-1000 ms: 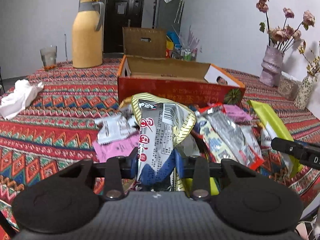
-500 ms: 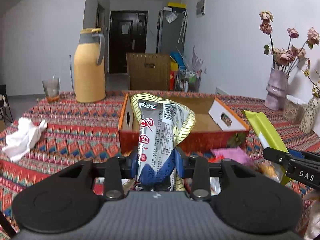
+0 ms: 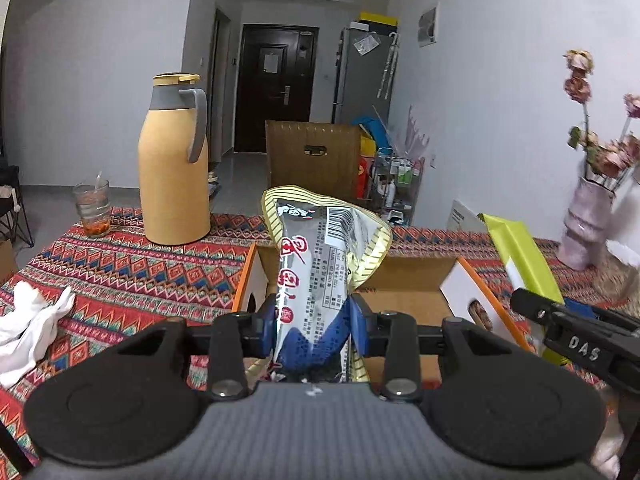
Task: Organize snacks
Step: 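Carry both packets over the orange box and open both tools to drop them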
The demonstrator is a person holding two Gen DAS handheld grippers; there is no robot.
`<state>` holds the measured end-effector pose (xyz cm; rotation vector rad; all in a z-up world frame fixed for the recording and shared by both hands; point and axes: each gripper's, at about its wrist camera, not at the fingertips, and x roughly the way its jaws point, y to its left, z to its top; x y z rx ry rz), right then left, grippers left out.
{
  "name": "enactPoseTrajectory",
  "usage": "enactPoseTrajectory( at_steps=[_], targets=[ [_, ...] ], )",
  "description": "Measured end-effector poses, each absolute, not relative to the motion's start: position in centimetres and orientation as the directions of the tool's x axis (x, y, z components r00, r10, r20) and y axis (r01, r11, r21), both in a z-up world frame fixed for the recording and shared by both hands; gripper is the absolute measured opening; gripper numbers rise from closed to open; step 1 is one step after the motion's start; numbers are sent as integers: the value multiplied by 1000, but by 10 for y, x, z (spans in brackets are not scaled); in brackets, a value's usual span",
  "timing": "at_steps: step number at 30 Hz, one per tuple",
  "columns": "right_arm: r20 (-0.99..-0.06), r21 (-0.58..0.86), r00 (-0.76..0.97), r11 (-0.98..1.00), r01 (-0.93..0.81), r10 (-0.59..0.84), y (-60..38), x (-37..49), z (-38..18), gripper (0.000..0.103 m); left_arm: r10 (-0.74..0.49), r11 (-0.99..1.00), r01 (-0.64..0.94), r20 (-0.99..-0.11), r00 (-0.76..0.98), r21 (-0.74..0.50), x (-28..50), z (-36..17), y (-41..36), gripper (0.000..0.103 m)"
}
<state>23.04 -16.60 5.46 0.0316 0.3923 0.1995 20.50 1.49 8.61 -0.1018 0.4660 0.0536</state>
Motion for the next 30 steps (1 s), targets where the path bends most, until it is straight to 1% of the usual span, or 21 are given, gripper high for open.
enactPoseTrajectory(
  at_steps=[5, 10, 15, 20, 21, 24, 26, 27, 28, 29, 30],
  targets=[
    [-420, 59, 892, 986, -156, 166, -155, 277, 44, 36, 40, 988, -106, -479, 877, -110, 254, 81, 16, 37],
    [-479, 50, 868, 992, -118, 127, -148, 316, 17, 36, 77, 985, -145, -514, 854, -93, 291, 59, 15, 37],
    [-501, 71, 858, 993, -89, 113, -154, 327, -4, 36, 77, 981, -160, -541, 838, -108, 303, 35, 22, 37],
    [-521, 87, 844, 992, -94, 126, -154, 331, -11, 36, 51, 979, -152, -560, 827, -136, 308, 24, 31, 38],
    [-521, 91, 844, 991, -95, 129, -154, 333, -10, 37, 40, 979, -145, -557, 830, -146, 307, 23, 32, 39],
    [-526, 101, 841, 991, -83, 124, -155, 335, -12, 40, 19, 979, -127, -549, 836, -159, 305, 22, 31, 48],
    [-525, 113, 843, 991, -73, 122, -157, 334, -11, 41, 21, 978, -130, -540, 842, -164, 302, 25, 30, 65],
    [-523, 114, 844, 991, -69, 119, -158, 332, -10, 52, 31, 978, -136, -530, 847, -161, 300, 26, 31, 70],
    [-519, 118, 846, 990, -71, 123, -159, 329, -9, 69, 40, 977, -144, -522, 852, -159, 298, 28, 31, 82],
    [-509, 124, 852, 990, -71, 124, -160, 326, -7, 79, 54, 976, -154, -512, 857, -156, 296, 30, 32, 93],
    [-499, 126, 858, 990, -69, 123, -161, 323, -5, 92, 68, 975, -164, -502, 862, -151, 293, 31, 32, 98]
  ],
)
